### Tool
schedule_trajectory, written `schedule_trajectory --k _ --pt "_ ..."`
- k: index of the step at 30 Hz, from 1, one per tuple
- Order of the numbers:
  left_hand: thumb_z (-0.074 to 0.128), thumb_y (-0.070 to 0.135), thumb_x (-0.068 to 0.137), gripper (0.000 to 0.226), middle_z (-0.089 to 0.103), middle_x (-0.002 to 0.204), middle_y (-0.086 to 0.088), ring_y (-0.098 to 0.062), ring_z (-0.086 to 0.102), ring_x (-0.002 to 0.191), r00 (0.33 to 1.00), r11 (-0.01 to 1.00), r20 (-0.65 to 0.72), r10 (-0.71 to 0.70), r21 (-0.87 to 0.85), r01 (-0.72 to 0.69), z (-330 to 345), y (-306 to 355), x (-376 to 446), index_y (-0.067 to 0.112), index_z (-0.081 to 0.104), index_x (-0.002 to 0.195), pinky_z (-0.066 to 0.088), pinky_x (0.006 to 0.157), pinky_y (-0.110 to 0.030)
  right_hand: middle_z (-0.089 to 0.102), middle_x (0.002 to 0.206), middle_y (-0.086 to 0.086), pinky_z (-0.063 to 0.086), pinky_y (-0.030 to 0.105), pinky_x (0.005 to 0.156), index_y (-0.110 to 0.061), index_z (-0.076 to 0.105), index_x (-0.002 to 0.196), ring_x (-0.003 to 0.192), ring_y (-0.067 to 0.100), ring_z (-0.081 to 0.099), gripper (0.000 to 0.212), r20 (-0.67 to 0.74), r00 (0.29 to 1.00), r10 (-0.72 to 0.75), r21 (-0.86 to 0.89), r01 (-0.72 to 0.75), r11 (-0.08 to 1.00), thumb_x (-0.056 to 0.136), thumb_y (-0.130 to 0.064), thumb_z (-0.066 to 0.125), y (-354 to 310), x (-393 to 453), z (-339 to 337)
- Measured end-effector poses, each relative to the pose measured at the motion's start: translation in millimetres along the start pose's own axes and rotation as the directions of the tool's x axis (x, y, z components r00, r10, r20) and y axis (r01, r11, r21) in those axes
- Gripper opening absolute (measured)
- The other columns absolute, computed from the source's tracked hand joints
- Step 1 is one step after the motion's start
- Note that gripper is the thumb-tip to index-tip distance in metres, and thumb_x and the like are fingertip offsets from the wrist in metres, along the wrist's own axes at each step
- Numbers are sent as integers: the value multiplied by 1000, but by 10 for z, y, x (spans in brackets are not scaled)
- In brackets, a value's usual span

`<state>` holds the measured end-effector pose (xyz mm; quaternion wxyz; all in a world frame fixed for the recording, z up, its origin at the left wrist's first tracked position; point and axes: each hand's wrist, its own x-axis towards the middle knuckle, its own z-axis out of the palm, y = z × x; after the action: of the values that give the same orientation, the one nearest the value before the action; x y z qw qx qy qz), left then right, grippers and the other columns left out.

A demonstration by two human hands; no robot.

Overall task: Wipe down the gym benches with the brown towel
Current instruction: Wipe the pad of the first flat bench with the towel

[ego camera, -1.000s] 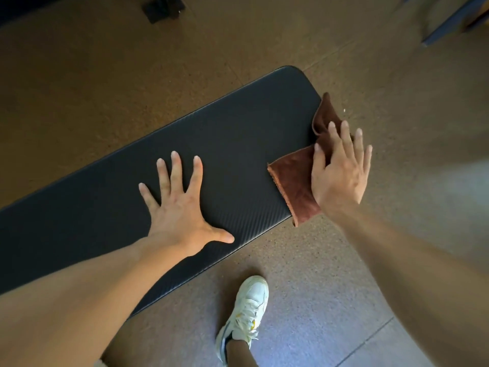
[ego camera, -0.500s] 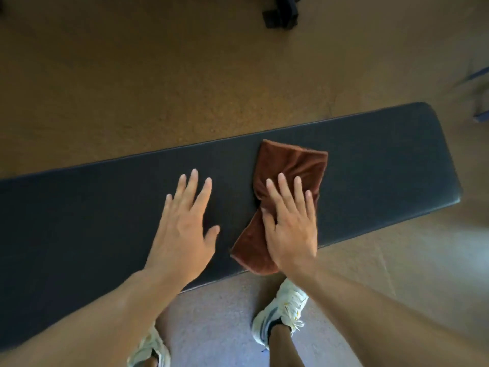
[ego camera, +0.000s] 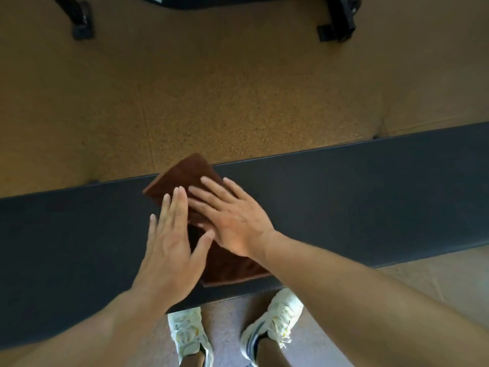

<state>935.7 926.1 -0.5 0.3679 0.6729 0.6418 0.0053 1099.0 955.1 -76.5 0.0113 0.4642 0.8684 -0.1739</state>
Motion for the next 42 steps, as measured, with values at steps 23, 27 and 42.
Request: schedule_trajectory --k 23,27,42 --pt "81 85 27 182 -64 137 -14 -40 -55 129 876 882 347 -336 442 163 1174 1917 851 29 -62 125 -22 113 -65 12 176 6 -6 47 132 -11 16 166 162 26 -10 68 -212 261 942 28 -962 273 110 -49 14 3469 -2919 -622" --pt "81 84 28 182 -64 137 -15 -40 -55 129 896 903 347 -277 412 119 1175 1847 841 28 -60 127 -23 112 -66 17 175 5 -5 43 132 -16 23 166 163 23 -4 65 -233 236 944 180 -943 280 109 -47 24 3148 -2802 -532" --pt "75 50 84 118 -18 166 17 0 -25 148 933 944 217 287 -231 -236 474 517 141 35 -16 158 -10 119 -29 12 175 -9 1 40 133 -32 25 166 163 14 -2 56 -148 538 830 228 -798 558 112 -44 30 101 -1110 82"
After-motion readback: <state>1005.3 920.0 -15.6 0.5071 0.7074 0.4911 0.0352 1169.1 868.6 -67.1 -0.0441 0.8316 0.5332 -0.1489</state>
